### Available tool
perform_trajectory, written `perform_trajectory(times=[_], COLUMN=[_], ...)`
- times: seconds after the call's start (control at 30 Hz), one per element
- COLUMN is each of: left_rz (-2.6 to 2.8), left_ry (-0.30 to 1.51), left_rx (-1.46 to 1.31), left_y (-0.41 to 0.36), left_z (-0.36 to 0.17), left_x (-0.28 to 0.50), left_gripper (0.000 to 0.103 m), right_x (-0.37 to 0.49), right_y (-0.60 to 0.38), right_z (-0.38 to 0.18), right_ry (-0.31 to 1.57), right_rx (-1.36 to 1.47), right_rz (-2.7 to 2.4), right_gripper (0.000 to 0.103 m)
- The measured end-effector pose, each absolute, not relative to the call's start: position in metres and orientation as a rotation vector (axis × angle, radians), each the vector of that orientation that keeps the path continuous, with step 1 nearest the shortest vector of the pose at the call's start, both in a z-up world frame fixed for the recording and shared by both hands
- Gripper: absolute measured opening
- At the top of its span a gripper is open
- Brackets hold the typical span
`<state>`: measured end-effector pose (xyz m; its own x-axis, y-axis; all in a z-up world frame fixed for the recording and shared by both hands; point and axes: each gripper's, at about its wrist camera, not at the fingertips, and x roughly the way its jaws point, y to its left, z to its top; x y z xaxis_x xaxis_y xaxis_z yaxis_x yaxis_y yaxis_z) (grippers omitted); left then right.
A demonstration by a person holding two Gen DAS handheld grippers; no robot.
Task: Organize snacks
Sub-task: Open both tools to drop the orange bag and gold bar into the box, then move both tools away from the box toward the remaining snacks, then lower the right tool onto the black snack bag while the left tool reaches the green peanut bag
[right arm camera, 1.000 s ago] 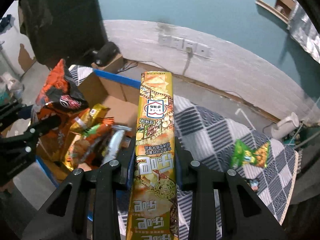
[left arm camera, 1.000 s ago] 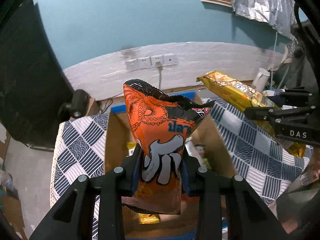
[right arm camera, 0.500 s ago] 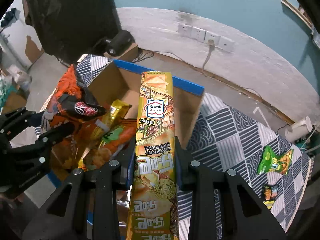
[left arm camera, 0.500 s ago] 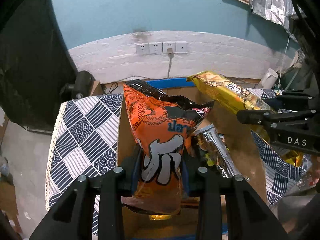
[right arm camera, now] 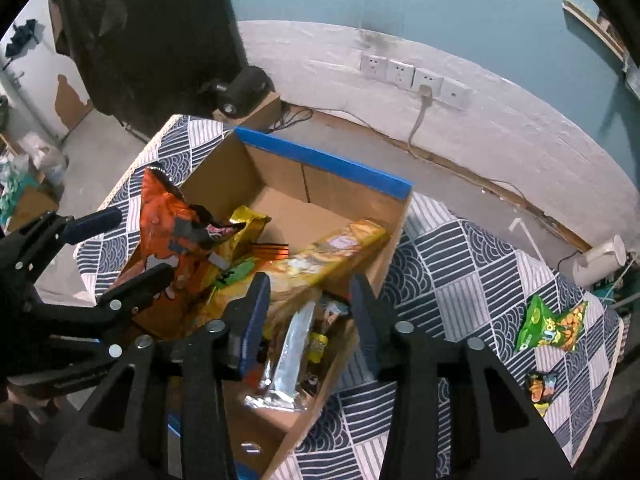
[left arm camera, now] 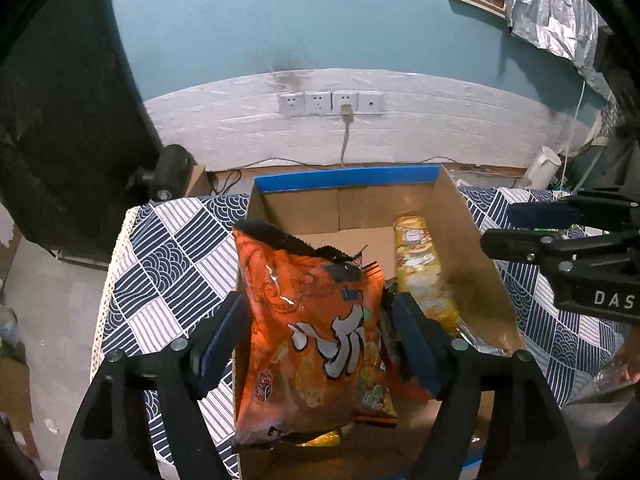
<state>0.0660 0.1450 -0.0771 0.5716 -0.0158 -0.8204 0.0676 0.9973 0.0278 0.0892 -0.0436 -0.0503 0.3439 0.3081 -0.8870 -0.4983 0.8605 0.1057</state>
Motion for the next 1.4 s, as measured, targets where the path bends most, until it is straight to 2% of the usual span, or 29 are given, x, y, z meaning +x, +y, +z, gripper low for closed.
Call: perform_trajectory(times=[0.07, 0.2, 0.37, 0.5, 1.4], left_rz=[-0.049, -0.059, -0.087, -0.111, -0.239], left_ry=[0.959, 0.951, 0.937, 0.926, 0.904], left_rx=[0.066, 0.094, 0.116, 0.144, 0.275], left_y=[0.143, 0.133, 0.118, 0.103, 0.004], left_z=[-0.076, -0.072, -0.066, -0.062, -0.058], left_x=[0.066, 0.064, 0.063, 0.061, 0.062], left_gripper=[0.081, 0.081, 0.081, 0.081, 0.081], right_x=[0.089, 0.087, 0.086, 0.084, 0.065], right_y=[-0.050, -0.065, -0.086, -0.105, -0.231], right_z=[-0.049, -0.048, -0.048, -0.049, -0.039], right_ry=[1.100, 1.094, 1.096, 1.093, 1.064], right_rx=[-0.192, -0.181, -0.169, -0.154, -0.098], right_rz=[0.521, 0.498, 0.469, 0.439, 0.265], right_gripper=[0.043, 0.050, 0.051, 0.063, 0.066])
